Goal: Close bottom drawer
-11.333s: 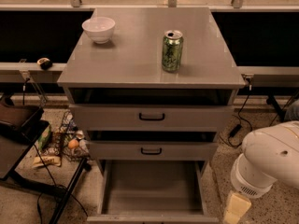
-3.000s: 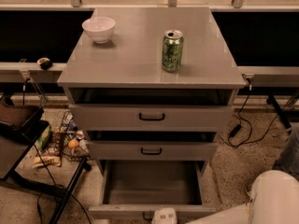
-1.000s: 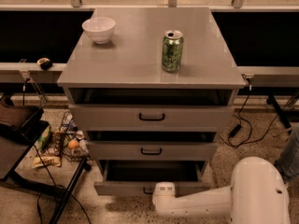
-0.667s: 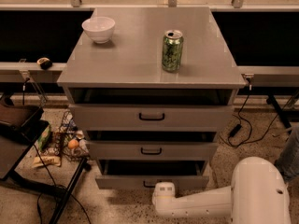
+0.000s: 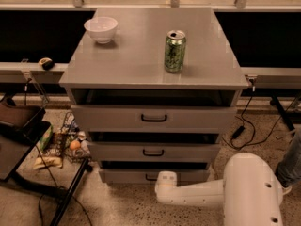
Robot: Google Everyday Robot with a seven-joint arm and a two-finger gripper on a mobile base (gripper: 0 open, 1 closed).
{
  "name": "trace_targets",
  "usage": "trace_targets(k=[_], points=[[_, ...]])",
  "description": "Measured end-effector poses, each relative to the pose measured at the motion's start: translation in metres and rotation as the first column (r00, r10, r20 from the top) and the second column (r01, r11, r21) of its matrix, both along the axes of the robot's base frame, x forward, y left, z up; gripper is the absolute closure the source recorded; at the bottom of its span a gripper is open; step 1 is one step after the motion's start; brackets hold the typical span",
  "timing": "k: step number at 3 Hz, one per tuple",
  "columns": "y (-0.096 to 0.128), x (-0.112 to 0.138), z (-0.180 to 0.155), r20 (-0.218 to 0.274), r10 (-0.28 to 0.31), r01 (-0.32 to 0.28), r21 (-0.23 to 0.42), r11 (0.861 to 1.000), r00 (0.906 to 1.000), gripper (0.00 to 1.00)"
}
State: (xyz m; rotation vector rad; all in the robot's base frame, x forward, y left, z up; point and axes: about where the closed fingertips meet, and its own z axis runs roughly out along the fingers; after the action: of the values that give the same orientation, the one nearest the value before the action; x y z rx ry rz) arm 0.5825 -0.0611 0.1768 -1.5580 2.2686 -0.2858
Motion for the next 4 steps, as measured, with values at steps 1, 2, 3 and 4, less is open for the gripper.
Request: trace_targets(k=[1,2,3,4], points=[[0.0,0.0,0.0,0.0,0.0,0.0,0.0,1.0,1.0,0.81],[0.0,0.0,0.0,0.0,0.0,0.0,0.0,1.0,1.0,0.5],[0.0,0.0,-0.0001,0.0,0.0,0.0,0.0,1.0,1.0,0.27],[0.0,0.0,-0.0001,0.0,0.0,0.0,0.0,1.0,1.0,0.04]])
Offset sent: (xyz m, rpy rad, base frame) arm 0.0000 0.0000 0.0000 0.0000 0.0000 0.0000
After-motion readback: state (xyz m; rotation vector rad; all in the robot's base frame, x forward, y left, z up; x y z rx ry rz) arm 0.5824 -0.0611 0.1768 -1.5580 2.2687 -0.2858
